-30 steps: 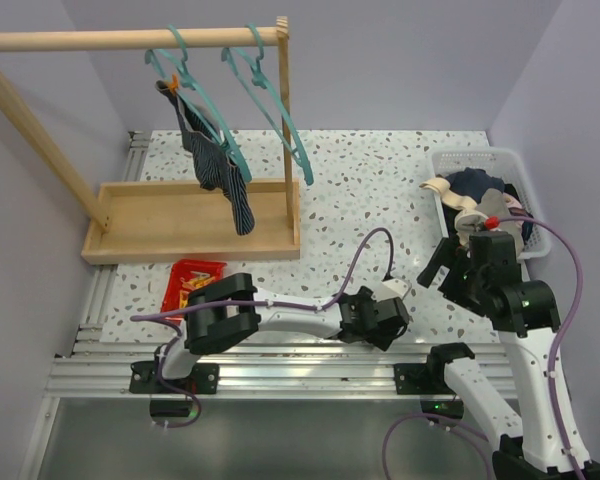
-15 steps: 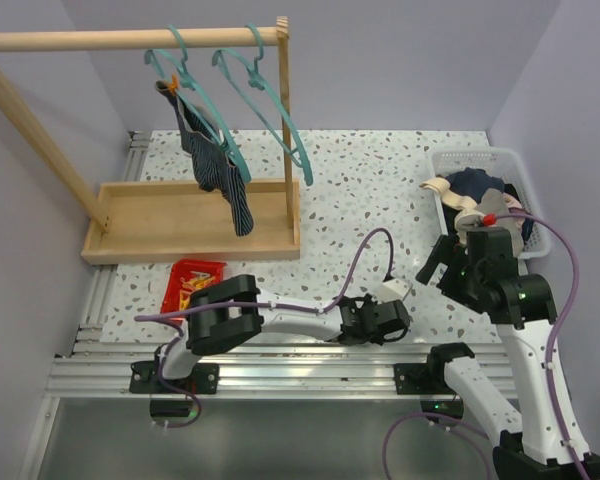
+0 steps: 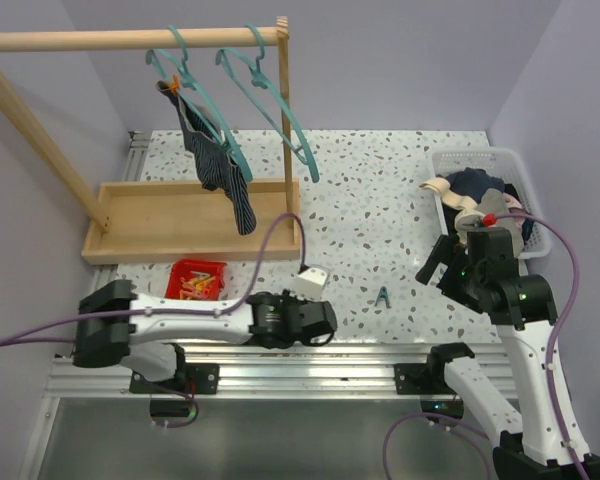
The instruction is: Remove the underwear clipped to the hanger
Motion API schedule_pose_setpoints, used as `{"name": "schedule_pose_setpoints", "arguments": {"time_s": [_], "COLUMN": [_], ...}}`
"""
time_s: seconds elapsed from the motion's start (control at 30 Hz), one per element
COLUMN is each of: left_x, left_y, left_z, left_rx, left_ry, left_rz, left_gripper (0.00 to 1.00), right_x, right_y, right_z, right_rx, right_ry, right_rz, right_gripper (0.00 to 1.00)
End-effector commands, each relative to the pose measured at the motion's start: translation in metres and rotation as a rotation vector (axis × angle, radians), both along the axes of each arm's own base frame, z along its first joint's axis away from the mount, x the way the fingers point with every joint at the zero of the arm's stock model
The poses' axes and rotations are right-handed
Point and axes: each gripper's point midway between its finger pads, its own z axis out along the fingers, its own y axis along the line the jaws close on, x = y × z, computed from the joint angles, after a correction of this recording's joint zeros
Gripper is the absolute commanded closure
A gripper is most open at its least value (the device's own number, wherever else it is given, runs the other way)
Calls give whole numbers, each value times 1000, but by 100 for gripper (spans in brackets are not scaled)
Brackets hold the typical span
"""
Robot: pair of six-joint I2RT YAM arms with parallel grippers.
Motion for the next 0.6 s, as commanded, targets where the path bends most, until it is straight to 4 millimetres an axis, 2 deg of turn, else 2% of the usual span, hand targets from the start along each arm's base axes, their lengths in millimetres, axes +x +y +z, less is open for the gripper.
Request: {"name": "schedule_pose_setpoints", "arguments": {"time_s": [0.0,0.07,0.1,0.23,0.37,0.53,0.57], "left_x": [2,1,-2,-9,-13,5,12], "left_y": [68,92,114,169,190,204,206], "left_z": [43,53,62,67,65,86,98], "left_rx": [-69,-113,-116,-136,-233,-396,-429], "left_ry": [-42,-45,-47,-38,-14,-99,-140], "left_rz": [226,315,345,483,525,626,638], "left_gripper": [100,100,100,100,100,100,100], "right_x": [7,9,10,11,13,13,13], "right_y": [5,6,8,14,19,24,25], "right_z": [10,9,8,6,4,2,2], "right_rx": [26,30,36,57,73,90,91], "right_ry": [-53,-53,-49,-46,-45,-49,-50], "right_rz": [7,10,18,51,84,110,118], "right_gripper": [2,2,2,2,2,2,2]}}
